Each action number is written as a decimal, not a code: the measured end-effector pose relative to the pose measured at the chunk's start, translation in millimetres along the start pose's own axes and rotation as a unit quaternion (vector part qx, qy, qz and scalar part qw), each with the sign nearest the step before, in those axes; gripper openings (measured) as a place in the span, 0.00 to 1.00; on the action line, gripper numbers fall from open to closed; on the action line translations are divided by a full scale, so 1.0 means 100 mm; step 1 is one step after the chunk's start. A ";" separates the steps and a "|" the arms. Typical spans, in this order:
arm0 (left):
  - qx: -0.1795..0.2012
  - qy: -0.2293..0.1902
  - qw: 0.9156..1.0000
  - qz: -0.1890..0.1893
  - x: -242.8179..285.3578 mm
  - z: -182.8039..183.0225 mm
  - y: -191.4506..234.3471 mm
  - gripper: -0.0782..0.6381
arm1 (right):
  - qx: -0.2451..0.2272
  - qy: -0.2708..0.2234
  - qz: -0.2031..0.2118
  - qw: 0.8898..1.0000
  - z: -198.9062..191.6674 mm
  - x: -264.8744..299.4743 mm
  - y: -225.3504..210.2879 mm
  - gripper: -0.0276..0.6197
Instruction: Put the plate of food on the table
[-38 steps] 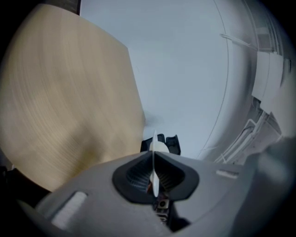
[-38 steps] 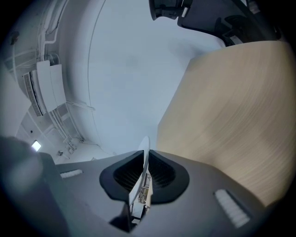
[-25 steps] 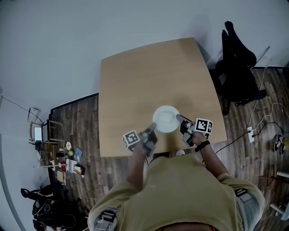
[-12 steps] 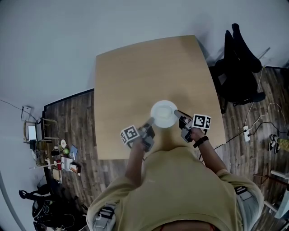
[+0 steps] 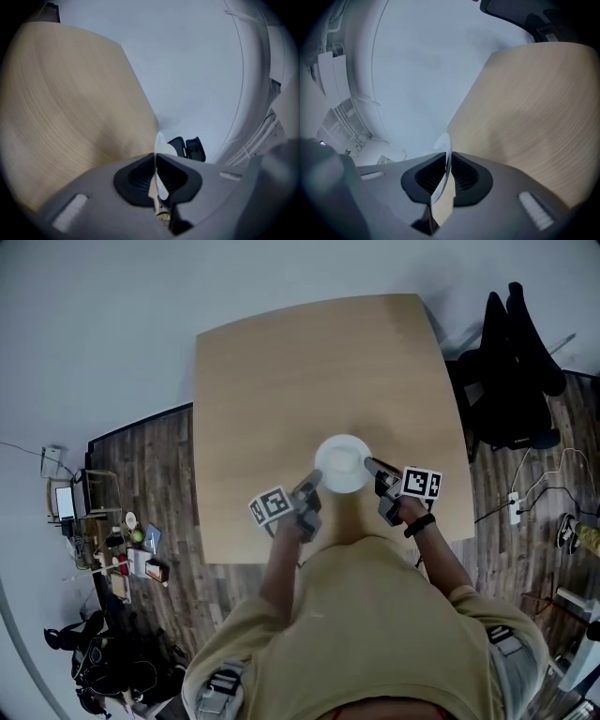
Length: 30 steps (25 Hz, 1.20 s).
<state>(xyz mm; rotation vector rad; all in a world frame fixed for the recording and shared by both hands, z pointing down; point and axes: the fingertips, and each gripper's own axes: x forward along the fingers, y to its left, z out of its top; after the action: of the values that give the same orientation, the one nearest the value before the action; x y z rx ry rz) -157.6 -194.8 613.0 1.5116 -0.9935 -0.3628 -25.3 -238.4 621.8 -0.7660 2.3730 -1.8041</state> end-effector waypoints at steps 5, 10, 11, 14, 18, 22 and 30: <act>0.016 0.012 1.000 0.012 0.10 0.14 0.11 0.13 | -0.017 0.017 -0.018 1.000 0.07 0.17 -0.08 0.09; 0.017 0.025 0.999 0.024 0.31 0.35 0.24 0.14 | 0.011 0.003 -0.016 1.000 0.29 0.38 -0.17 0.09; 0.017 0.026 0.999 0.024 0.36 0.42 0.27 0.14 | 0.012 0.001 -0.016 1.000 0.36 0.45 -0.20 0.09; 0.009 0.026 0.999 0.019 0.45 0.57 0.30 0.14 | 0.005 0.001 -0.019 1.000 0.48 0.59 -0.26 0.09; -0.007 0.019 1.000 -0.004 0.49 0.67 0.24 0.14 | -0.016 -0.003 -0.024 1.000 0.57 0.66 -0.24 0.10; -0.003 0.016 1.000 -0.007 0.57 0.83 0.24 0.14 | -0.022 -0.005 -0.026 0.999 0.68 0.77 -0.24 0.10; 0.025 0.029 0.999 0.021 1.08 1.38 0.56 0.14 | -0.016 -0.006 -0.051 0.999 1.06 1.28 -0.61 0.10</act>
<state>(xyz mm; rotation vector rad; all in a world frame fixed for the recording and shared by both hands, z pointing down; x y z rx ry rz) -214.9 -360.5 668.1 1.5347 -0.9938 -0.2654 -80.3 -397.8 675.9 -0.9162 2.4032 -1.7955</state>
